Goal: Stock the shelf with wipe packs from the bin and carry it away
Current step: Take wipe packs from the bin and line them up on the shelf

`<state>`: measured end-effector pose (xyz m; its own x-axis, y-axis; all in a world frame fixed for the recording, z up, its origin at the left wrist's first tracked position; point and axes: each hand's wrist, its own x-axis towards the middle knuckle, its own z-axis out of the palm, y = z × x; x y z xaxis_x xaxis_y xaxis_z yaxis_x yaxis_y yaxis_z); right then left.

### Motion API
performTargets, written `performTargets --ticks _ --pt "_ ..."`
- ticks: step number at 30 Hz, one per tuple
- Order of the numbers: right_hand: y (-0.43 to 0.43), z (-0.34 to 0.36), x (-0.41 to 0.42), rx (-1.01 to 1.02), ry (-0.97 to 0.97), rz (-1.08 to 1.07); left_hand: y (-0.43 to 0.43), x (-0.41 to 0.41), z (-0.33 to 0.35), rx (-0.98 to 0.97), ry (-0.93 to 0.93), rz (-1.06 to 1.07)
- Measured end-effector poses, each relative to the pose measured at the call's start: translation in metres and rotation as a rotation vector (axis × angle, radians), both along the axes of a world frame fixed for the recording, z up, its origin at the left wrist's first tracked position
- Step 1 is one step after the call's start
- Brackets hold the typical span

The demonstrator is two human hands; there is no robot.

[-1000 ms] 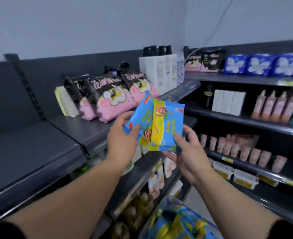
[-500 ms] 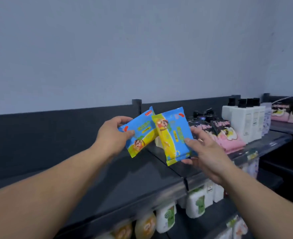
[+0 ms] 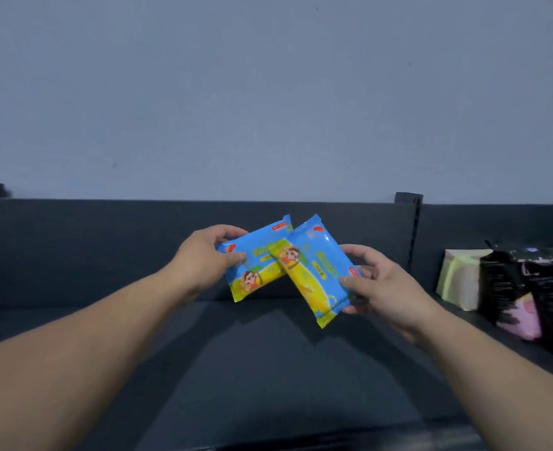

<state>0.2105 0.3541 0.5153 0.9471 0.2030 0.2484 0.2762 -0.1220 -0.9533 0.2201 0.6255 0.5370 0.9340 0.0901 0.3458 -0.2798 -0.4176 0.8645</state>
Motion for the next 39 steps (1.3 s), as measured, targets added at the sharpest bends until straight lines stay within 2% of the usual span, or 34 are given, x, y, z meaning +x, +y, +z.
performTargets --ticks 8,16,29,39 --pt "0.065 -0.011 0.011 -0.118 0.003 0.178 0.077 -0.037 -0.020 0.047 0.080 0.243" --pt "0.130 -0.024 0.007 -0.203 -0.058 0.247 0.177 -0.069 -0.028 0.096 0.100 0.446" --pt "0.336 -0.016 0.022 -0.327 -0.124 0.279 0.349 -0.069 -0.031 0.119 0.100 0.448" --pt "0.439 -0.022 0.041 -0.466 -0.129 0.331 0.406 -0.031 -0.050 0.175 0.196 0.402"
